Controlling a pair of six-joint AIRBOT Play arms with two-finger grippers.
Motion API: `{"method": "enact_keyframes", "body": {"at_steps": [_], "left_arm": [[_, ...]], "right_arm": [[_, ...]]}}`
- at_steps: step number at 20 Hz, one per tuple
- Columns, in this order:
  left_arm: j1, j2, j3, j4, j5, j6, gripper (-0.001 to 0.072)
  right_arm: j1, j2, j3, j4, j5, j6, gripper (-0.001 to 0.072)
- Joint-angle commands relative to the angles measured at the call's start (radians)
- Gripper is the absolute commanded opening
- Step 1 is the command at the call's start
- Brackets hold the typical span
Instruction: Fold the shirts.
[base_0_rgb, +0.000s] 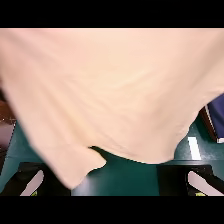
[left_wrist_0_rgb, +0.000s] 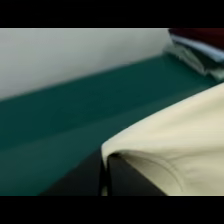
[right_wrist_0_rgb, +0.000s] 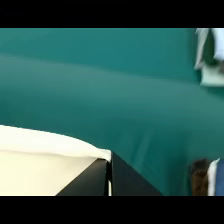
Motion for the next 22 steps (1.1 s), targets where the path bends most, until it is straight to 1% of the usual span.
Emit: {"method": "enact_keyframes", "body": {"at_steps": [1,3,4,8,9,11,12,14,15,16,17,18,19,20,21,22], "left_arm": [[0.001,-0.084,-0.314,0.002,-0.005,0.011,0.0024],[0.001,-0.165,-0.463,0.002,0.080,0.062,0.0024],[0.001,-0.216,-0.512,0.002,0.143,0.074,0.0024],[0.001,-0.441,-0.533,-0.030,0.385,0.083,0.0025],[0.001,-0.485,-0.526,-0.060,0.419,0.094,0.0025],[-0.004,-0.557,-0.510,-0.132,0.463,0.171,0.0025],[-0.010,-0.585,-0.501,-0.147,0.486,0.187,0.0025],[-0.010,-0.618,-0.494,-0.162,0.537,0.180,0.0026],[-0.010,-0.626,-0.494,-0.162,0.557,0.158,0.0027],[-0.009,-0.628,-0.494,-0.161,0.569,0.125,0.0116],[-0.008,-0.627,-0.494,-0.162,0.570,0.112,0.0362],[-0.008,-0.627,-0.494,-0.161,0.566,0.096,0.0456],[-0.008,-0.626,-0.494,-0.161,0.562,0.096,0.0457],[-0.007,-0.620,-0.494,-0.160,0.557,0.095,0.0456],[0.002,-0.611,-0.489,-0.159,0.529,0.085,0.0456],[0.020,-0.593,-0.476,-0.154,0.468,0.066,0.0456]], "right_arm": [[0.088,-0.190,-0.054,-0.023,0.015,-0.009,0.0012],[0.140,-0.326,-0.069,-0.075,0.003,-0.009,0.0012],[0.161,-0.395,-0.069,-0.093,-0.021,-0.008,0.0012],[0.197,-0.592,-0.069,-0.095,-0.192,-0.006,0.0012],[0.201,-0.622,-0.069,-0.090,-0.216,0.004,0.0012],[0.201,-0.666,-0.069,-0.089,-0.247,0.005,0.0013],[0.201,-0.679,-0.069,-0.089,-0.253,0.005,0.0013],[0.201,-0.702,-0.069,-0.088,-0.258,0.005,0.0014],[0.201,-0.707,-0.069,-0.089,-0.261,0.005,0.0014],[0.201,-0.709,-0.069,-0.088,-0.273,0.005,0.0015],[0.201,-0.708,-0.069,-0.088,-0.286,0.005,0.0024],[0.201,-0.708,-0.065,-0.088,-0.299,0.005,0.0133],[0.201,-0.708,-0.055,-0.089,-0.300,0.005,0.0311],[0.199,-0.708,-0.035,-0.089,-0.285,0.005,0.0358],[0.195,-0.708,-0.005,-0.090,-0.252,0.004,0.0358],[0.183,-0.708,0.034,-0.089,-0.187,0.004,0.0358]]}}
